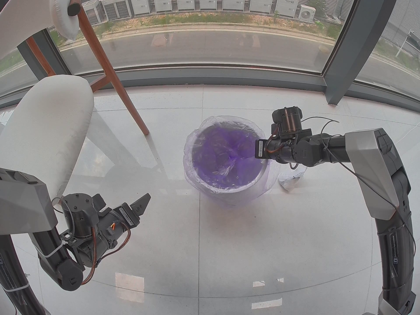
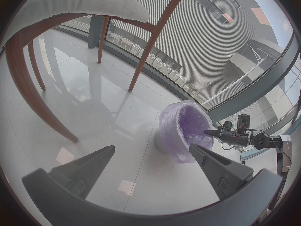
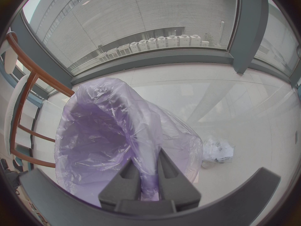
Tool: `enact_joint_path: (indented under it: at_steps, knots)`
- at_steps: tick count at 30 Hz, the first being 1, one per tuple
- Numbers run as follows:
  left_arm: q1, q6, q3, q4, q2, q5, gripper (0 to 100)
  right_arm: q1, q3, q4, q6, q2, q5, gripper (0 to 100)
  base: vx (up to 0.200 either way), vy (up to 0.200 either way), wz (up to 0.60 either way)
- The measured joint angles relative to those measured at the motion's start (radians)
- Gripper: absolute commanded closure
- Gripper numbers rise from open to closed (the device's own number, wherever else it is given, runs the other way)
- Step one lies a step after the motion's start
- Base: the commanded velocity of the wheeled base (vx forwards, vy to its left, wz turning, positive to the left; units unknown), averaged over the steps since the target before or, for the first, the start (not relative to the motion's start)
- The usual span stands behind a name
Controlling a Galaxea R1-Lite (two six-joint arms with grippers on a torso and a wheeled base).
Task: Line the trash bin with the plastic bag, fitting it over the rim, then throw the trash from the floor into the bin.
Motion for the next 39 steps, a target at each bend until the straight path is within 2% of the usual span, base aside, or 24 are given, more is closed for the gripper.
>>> enact_joint_path:
  at_steps: [1, 2, 15, 20, 22, 26, 29, 32, 35, 39]
  knots:
    - [-0.001, 0.0, 0.0, 0.0, 0.0, 0.0, 0, -0.008, 0.003, 0.0, -0.007, 0.0, 0.01, 100, 0.0, 0.0, 0.0]
    - [-0.003, 0.0, 0.0, 0.0, 0.0, 0.0, 0, -0.017, 0.008, 0.0, -0.012, 0.001, 0.016, 0, 0.0, 0.0, 0.0]
    - [-0.015, 0.0, -0.003, 0.0, 0.011, -0.001, 0, -0.052, 0.025, -0.039, 0.019, -0.015, 0.061, 0, 0.0, 0.0, 0.0]
    - [-0.019, 0.001, -0.008, 0.0, 0.011, -0.014, 0, -0.064, 0.09, -0.038, 0.017, -0.069, 0.071, 0, 0.0, 0.0, 0.0]
    - [-0.019, 0.001, -0.012, 0.0, 0.011, -0.026, 0, -0.071, 0.13, -0.039, 0.016, -0.096, 0.074, 0, 0.0, 0.0, 0.0]
    - [-0.016, 0.001, -0.028, 0.0, 0.015, -0.098, 0, -0.084, 0.234, -0.062, 0.024, -0.152, 0.086, 0, 0.0, 0.0, 0.0]
    - [-0.017, 0.004, -0.046, 0.0, 0.029, -0.129, 0, -0.096, 0.307, -0.133, 0.04, -0.177, 0.089, 0, 0.0, 0.0, 0.0]
    - [-0.023, 0.005, -0.061, 0.0, 0.042, -0.138, 0, -0.101, 0.354, -0.268, 0.022, -0.181, 0.091, 0, 0.0, 0.0, 0.0]
    - [-0.03, 0.005, -0.072, 0.0, 0.054, -0.142, 0, -0.112, 0.4, -0.421, -0.037, -0.169, 0.09, 0, 0.0, 0.0, 0.0]
    - [-0.037, 0.006, -0.081, 0.0, 0.064, -0.146, 0, -0.116, 0.463, -0.534, -0.133, -0.137, 0.08, 0, 0.0, 0.0, 0.0]
